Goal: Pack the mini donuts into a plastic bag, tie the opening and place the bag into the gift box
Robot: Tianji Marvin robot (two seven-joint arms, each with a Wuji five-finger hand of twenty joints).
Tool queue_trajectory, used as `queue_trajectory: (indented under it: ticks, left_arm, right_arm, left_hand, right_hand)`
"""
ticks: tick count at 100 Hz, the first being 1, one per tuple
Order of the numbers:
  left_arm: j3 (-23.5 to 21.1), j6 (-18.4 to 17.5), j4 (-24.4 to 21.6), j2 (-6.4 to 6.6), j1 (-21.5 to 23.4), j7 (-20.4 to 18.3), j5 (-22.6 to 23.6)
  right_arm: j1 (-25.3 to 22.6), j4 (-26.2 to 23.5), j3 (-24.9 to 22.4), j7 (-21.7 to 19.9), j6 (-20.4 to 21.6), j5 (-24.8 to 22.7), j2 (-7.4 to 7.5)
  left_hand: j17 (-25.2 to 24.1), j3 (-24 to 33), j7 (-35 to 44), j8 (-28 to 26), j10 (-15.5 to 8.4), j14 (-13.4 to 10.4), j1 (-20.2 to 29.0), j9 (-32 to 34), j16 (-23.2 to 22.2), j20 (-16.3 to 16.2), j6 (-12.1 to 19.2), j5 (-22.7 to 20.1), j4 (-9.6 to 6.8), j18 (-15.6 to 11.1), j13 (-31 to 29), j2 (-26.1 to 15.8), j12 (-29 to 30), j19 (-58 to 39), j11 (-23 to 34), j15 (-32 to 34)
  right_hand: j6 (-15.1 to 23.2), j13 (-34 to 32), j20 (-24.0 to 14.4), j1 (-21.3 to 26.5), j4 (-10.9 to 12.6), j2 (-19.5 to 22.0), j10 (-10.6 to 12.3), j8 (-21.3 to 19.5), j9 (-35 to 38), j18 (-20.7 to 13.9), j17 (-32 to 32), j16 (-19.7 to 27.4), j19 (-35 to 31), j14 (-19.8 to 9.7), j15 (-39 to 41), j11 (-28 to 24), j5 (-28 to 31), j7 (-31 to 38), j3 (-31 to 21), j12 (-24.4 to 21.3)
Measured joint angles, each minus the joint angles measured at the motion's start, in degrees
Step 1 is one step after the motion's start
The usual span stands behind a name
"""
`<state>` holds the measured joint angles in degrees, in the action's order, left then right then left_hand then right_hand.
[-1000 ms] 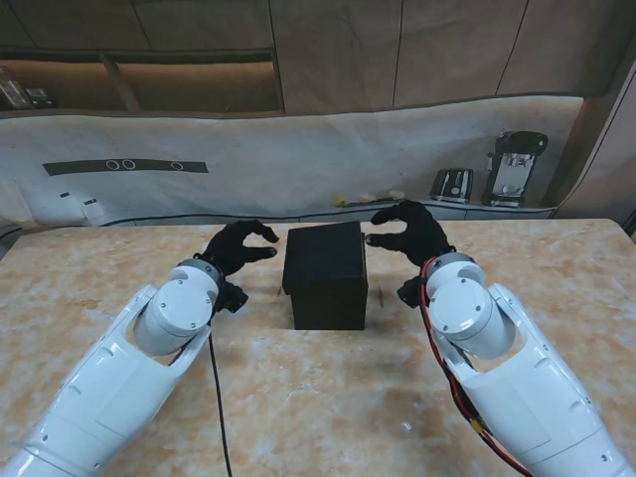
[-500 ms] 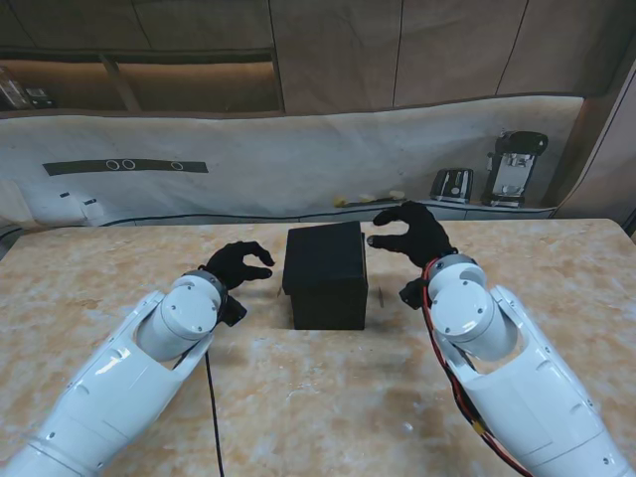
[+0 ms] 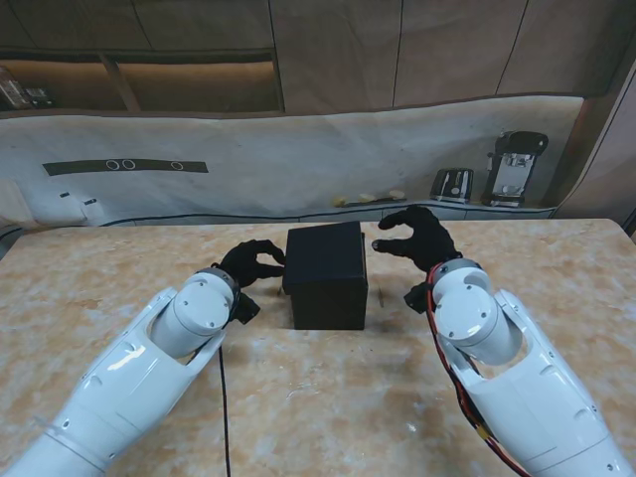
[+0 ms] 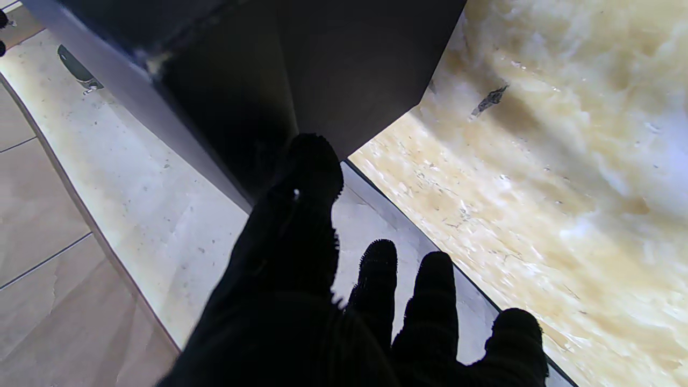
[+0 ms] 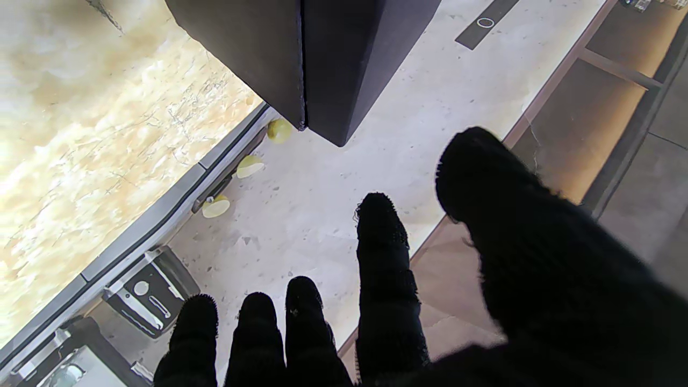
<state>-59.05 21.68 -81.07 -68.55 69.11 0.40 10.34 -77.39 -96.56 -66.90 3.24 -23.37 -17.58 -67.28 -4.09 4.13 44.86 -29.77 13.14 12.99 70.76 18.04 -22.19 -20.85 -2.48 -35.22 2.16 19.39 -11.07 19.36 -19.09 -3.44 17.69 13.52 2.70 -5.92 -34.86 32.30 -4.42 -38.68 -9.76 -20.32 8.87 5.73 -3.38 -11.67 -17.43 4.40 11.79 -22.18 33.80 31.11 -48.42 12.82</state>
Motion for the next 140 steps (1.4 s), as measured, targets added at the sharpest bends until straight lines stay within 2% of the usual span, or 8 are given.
queue_trajectory:
  ticks: [90,101,107,113,122,132,140]
  left_arm:
    - [0.3,0.2,-1.4,-0.39,0.4,1.3,-1.4]
    - [-0.7,0.5,-1.8,-0.53,0.9,1.2,-0.4]
    - [-2.1,0.3,-2.6,-0.60,1.6,1.2,0.7]
    - [-3.7,-0.9,-3.5,-0.49,2.6,1.0,2.3]
    - [-5.6,-5.6,-5.0,0.42,3.8,-0.6,3.2]
    - [-6.8,-10.4,-6.1,1.76,4.0,-3.8,2.9]
    - [-7.0,-11.8,-6.3,2.56,3.6,-6.6,1.9]
  right_arm:
    - [-0.2,0.1,0.5,0.2,-0.3,0.7,0.00]
    - [0.1,0.4,0.9,0.1,-0.3,1.0,0.00]
    - [0.2,0.6,1.0,0.0,-0.3,1.2,-0.01]
    - [0.4,0.8,1.1,-0.3,-0.1,1.2,-0.01]
    - [0.6,1.2,1.2,-0.4,0.2,1.2,-0.01]
    - [0.9,1.6,1.5,-0.5,0.4,1.2,0.00]
    - [1.2,2.0,1.9,-1.0,0.4,1.3,0.05]
  left_hand:
    - [0.0,0.2,0.1,0.7,0.0,0.0,0.1,0.0,0.0,-0.6,-0.2,0.6,-0.34,0.0,0.0,-0.2,0.0,-0.2,0.1,0.0]
    - [0.0,0.1,0.0,1.4,0.0,0.0,0.1,-0.1,0.0,-0.6,-0.3,2.7,-0.33,0.0,1.0,-0.2,0.0,-0.2,0.1,0.5]
    - [0.0,0.0,-0.5,1.4,0.0,0.0,0.0,-0.1,0.0,-0.6,-0.3,2.2,-0.34,0.0,1.4,-0.2,0.0,-0.2,0.1,0.5]
    - [-0.1,0.0,-1.2,1.4,0.1,0.0,0.0,-0.7,0.0,-0.6,-0.4,3.4,-0.33,0.0,1.4,-0.2,0.0,-0.2,0.2,0.5]
    - [-0.2,-0.2,-1.4,1.4,0.1,0.0,-0.1,-0.7,0.0,-0.6,-0.4,2.9,-0.33,0.0,1.5,-0.2,0.0,0.0,0.2,0.5]
    - [-0.2,-0.9,-2.7,1.4,0.0,0.0,-2.0,-0.9,0.0,-0.6,-0.3,2.8,-0.34,0.0,2.0,-0.2,0.0,0.1,0.1,-0.1]
    - [-0.2,-1.6,-3.7,1.4,-0.6,0.0,-3.8,-0.9,0.0,-0.4,-0.1,2.8,-0.33,0.0,2.0,-0.1,0.0,0.2,-0.5,-0.8]
  right_hand:
    - [0.0,0.0,-0.1,-0.1,0.0,0.0,0.0,0.0,0.0,0.0,-0.5,-0.1,0.0,0.0,-0.1,0.0,-0.3,-0.6,0.6,0.0]
    - [0.0,0.0,-0.1,-0.1,0.0,0.0,0.0,0.0,0.0,0.0,-0.5,-0.1,0.0,0.0,-0.1,0.0,-0.3,-0.6,0.6,0.0]
    - [0.0,0.0,-0.1,-0.1,0.0,0.0,0.0,0.0,0.0,0.0,-0.5,-0.1,0.0,0.0,-0.1,0.0,-0.3,-0.6,0.6,-0.1]
    - [0.0,0.0,-0.1,-0.1,0.0,0.0,0.0,0.0,0.0,0.0,-0.5,-0.1,0.0,0.0,-0.1,0.0,-0.3,-0.6,0.6,0.0]
    - [0.0,0.0,-0.1,-0.1,0.0,0.0,0.0,0.0,0.0,0.0,-0.5,-0.1,0.0,0.0,-0.1,0.0,-0.2,-0.6,0.6,0.0]
    - [0.0,0.0,-0.1,-0.1,0.0,0.0,0.0,0.0,0.0,0.0,-0.5,-0.1,0.0,0.0,-0.1,0.0,-0.2,-0.6,0.8,0.1]
    - [0.0,0.0,-0.1,-0.1,0.0,0.0,0.0,0.0,0.0,0.4,-0.5,-0.1,0.0,0.0,-0.1,0.0,0.7,-0.7,1.2,0.0]
